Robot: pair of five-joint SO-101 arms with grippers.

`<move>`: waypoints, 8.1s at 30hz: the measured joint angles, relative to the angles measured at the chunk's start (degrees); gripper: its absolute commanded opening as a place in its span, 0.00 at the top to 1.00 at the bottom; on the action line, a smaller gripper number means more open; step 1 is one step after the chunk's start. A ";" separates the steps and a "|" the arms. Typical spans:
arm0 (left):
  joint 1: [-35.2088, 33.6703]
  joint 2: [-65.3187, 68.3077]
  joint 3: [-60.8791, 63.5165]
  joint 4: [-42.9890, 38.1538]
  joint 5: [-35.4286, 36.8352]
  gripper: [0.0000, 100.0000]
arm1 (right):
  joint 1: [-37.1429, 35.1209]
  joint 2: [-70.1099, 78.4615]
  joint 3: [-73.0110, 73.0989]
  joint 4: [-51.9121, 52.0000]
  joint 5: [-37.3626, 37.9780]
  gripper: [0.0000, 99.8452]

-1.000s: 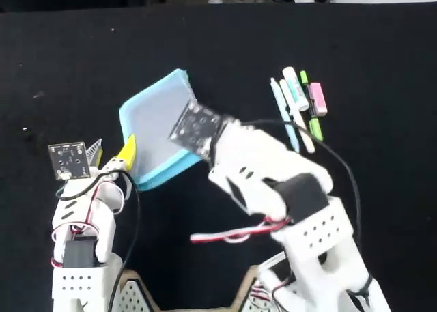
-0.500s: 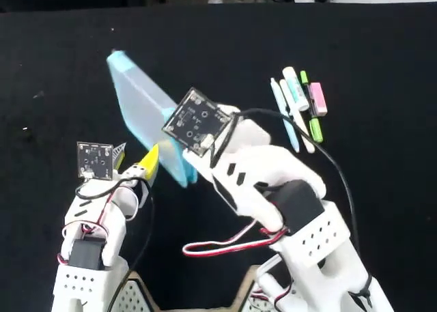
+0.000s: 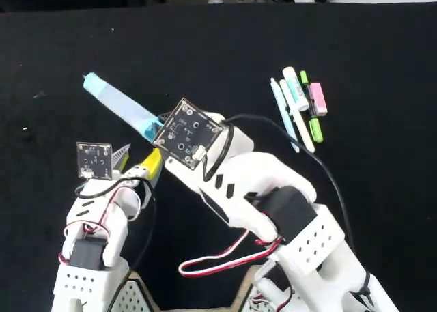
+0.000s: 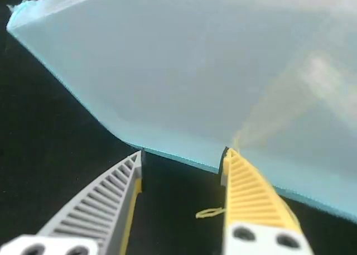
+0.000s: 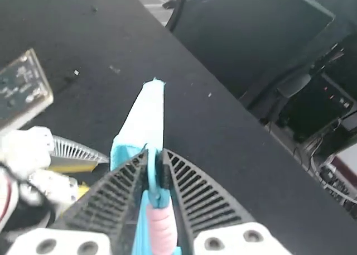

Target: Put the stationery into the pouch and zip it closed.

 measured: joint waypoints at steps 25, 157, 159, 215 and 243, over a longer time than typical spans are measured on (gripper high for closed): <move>-10.99 -0.53 -22.24 24.79 -7.74 0.77 | -5.45 -0.70 0.53 0.88 -0.09 0.99; -2.81 0.09 -59.25 47.21 -20.22 0.76 | -8.70 -4.31 0.62 8.79 6.33 0.99; -3.25 2.37 -59.25 46.24 -20.31 0.76 | -8.70 -4.31 0.62 8.79 6.33 0.99; -3.08 10.29 -57.76 46.42 -20.22 0.77 | -8.26 -14.15 5.63 7.65 6.33 0.99; -14.68 10.37 -58.55 48.70 -24.79 0.77 | -8.26 -2.11 -2.64 14.68 6.33 0.99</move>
